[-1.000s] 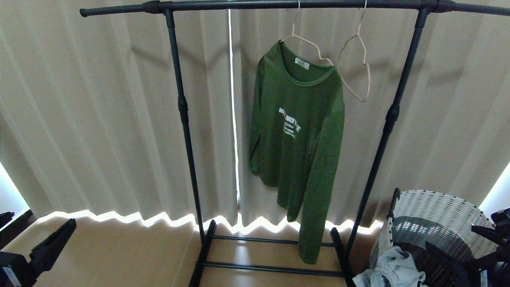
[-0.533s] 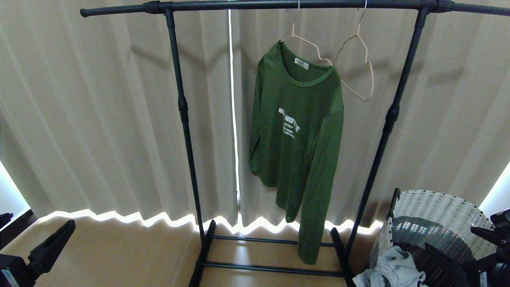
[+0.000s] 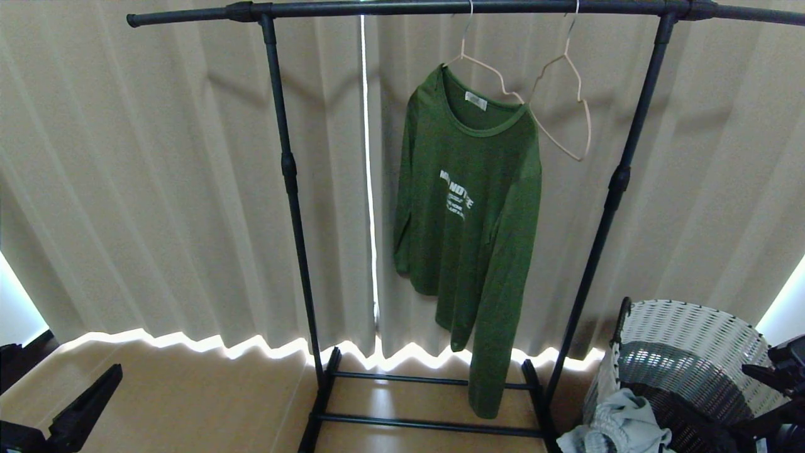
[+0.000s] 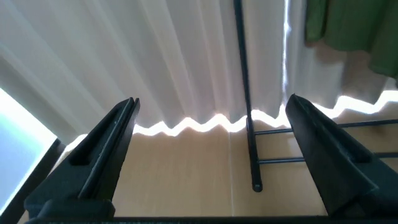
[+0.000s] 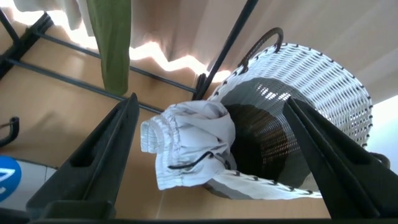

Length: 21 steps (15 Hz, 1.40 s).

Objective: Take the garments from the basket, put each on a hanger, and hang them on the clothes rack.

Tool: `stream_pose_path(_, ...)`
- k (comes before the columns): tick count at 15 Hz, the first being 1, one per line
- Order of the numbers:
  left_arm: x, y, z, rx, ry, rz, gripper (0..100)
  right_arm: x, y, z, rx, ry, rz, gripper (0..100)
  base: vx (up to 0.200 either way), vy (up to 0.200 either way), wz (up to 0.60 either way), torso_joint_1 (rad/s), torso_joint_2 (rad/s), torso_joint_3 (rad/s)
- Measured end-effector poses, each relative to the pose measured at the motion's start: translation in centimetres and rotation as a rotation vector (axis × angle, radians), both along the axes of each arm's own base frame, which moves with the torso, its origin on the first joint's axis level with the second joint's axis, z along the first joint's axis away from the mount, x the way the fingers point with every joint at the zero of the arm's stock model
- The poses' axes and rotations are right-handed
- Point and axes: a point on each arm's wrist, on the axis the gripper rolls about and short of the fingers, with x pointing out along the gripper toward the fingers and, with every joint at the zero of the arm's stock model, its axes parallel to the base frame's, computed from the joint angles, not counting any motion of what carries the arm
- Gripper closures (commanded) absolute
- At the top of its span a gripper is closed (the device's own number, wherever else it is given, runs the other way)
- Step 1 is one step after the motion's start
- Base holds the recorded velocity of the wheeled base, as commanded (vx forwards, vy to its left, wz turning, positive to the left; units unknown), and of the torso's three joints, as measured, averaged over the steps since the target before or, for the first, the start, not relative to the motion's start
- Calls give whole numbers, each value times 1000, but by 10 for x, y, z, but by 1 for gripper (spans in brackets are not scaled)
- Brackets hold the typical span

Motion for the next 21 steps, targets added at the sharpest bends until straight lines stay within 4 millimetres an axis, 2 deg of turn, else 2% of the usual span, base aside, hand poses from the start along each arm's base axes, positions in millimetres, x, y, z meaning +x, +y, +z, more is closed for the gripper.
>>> stream_pose_path(4, 1, -9, -2, -37, 15, -110, 0, -2, -2, -8, -96, 62, 26, 0, 0, 0, 0, 0, 0, 0)
stream_pose_path(6, 2, -14, -3, -84, 27, -167, 0, -1, -4, -16, -173, 131, 54, 0, 200, 0, 0, 10, 5, 2)
stream_pose_path(10, 3, -17, -3, -91, 34, -193, 0, 9, -5, -34, -284, 286, 133, 0, 200, 0, 0, -1, 2, 6)
stream_pose_path(13, 2, -17, -5, -90, 43, -198, 0, 18, -3, -49, -373, 396, 228, 0, 0, 0, 0, 0, 0, 0)
stream_pose_path(18, -3, -17, -18, -87, 90, -199, 0, 25, 13, -71, -414, 537, 390, 0, 0, 0, 0, 0, 0, 0)
stream_pose_path(21, -1, -17, -15, -93, 77, -196, 0, 28, 20, -81, -432, 592, 443, 0, 0, 0, 0, 0, 0, 0)
